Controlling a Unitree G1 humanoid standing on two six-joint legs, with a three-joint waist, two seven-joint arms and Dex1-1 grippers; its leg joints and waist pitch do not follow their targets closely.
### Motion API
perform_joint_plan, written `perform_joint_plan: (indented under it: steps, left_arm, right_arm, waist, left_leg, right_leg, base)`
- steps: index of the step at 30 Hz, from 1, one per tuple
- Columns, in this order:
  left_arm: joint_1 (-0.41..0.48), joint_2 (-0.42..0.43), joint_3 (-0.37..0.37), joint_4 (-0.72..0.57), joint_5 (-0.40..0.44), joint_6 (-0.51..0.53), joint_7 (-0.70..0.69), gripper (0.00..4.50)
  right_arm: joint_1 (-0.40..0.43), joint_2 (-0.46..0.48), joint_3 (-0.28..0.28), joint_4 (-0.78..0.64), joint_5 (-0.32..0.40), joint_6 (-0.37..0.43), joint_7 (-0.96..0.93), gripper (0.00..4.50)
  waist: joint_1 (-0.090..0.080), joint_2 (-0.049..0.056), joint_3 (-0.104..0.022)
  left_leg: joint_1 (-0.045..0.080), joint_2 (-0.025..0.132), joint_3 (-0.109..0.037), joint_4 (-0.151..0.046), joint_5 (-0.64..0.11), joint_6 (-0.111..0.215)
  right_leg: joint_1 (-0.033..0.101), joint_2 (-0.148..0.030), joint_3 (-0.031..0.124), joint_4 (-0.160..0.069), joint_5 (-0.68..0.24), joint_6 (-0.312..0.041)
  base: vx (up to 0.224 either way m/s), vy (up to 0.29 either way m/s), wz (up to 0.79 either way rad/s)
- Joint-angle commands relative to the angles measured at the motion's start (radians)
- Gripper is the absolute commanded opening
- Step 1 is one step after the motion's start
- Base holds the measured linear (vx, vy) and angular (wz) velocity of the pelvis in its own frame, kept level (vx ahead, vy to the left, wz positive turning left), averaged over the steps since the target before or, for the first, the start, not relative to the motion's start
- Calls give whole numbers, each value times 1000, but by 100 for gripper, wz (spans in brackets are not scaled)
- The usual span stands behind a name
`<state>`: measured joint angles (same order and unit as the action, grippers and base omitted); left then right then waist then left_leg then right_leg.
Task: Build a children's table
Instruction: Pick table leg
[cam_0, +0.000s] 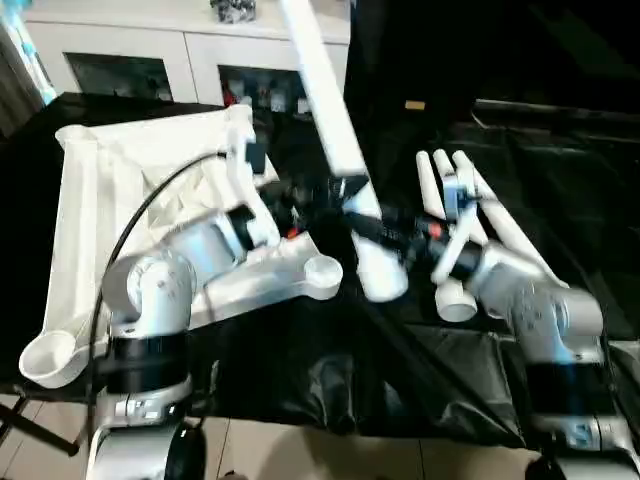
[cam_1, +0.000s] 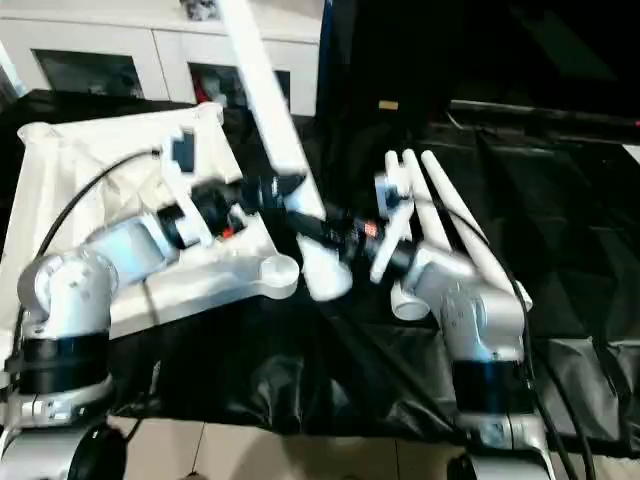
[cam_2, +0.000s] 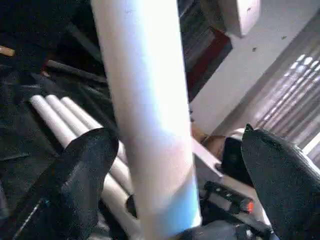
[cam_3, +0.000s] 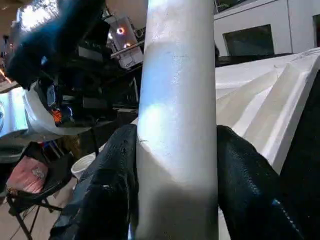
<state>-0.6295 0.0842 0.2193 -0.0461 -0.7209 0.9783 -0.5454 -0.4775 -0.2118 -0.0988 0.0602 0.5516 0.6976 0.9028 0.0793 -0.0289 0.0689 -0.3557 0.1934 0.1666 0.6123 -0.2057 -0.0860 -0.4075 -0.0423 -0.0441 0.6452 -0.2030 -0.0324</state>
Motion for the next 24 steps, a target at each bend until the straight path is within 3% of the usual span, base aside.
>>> perform_joint_plan:
  steps: [1,3,8,9,13,14,24]
  left_arm:
    - [-13,-10,-4,-14,-20,19,3,450]
    - [-25,-24,5,-1,-16,38,40,450]
    - [-50,-38,26,29,-4,60,123,394]
    - [-75,-53,41,67,41,44,223,378]
    - [-113,-88,84,122,78,21,356,362]
    - [-116,-88,82,124,87,18,368,333]
    - [-119,-61,23,110,147,16,406,248]
  right_arm:
    - [0,-11,4,-37,19,4,10,187]
    - [5,-15,9,-52,21,5,6,187]
    - [12,-17,32,-67,-4,-10,-17,187]
    - [9,-5,70,-65,-69,-43,-72,187]
    - [6,28,107,-71,-125,-67,-151,187]
    - [6,31,113,-73,-131,-71,-160,187]
    - [1,54,153,-88,-158,-92,-202,187]
  waist:
    - [4,7,-77]
    - [5,9,-77]
    - [9,6,-77]
    - [7,4,-77]
    - [8,3,-78]
    - [7,4,-78]
    - [8,10,-80]
  left_leg:
    - [-6,19,-4,-57,-40,40]
    - [-6,19,-5,-57,-39,39]
    - [-7,17,-6,-57,-38,37]
    - [-7,19,-6,-57,-37,30]
    - [-8,16,-7,-56,-32,27]
    - [-9,16,-8,-57,-27,28]
    - [-7,22,-12,-59,-20,30]
  right_leg:
    - [72,-73,47,-89,-127,-175]
    - [71,-73,46,-89,-122,-176]
    - [73,-71,46,-91,-121,-167]
    - [71,-71,45,-91,-123,-161]
    - [74,-72,46,-92,-131,-148]
    - [73,-72,45,-91,-120,-147]
    - [74,-76,45,-81,-19,-192]
  base:
    - [0,0,0]
    - [0,0,0]
    - [0,0,0]
    - [0,0,0]
    - [0,0,0]
    - [0,0,0]
    - [0,0,0]
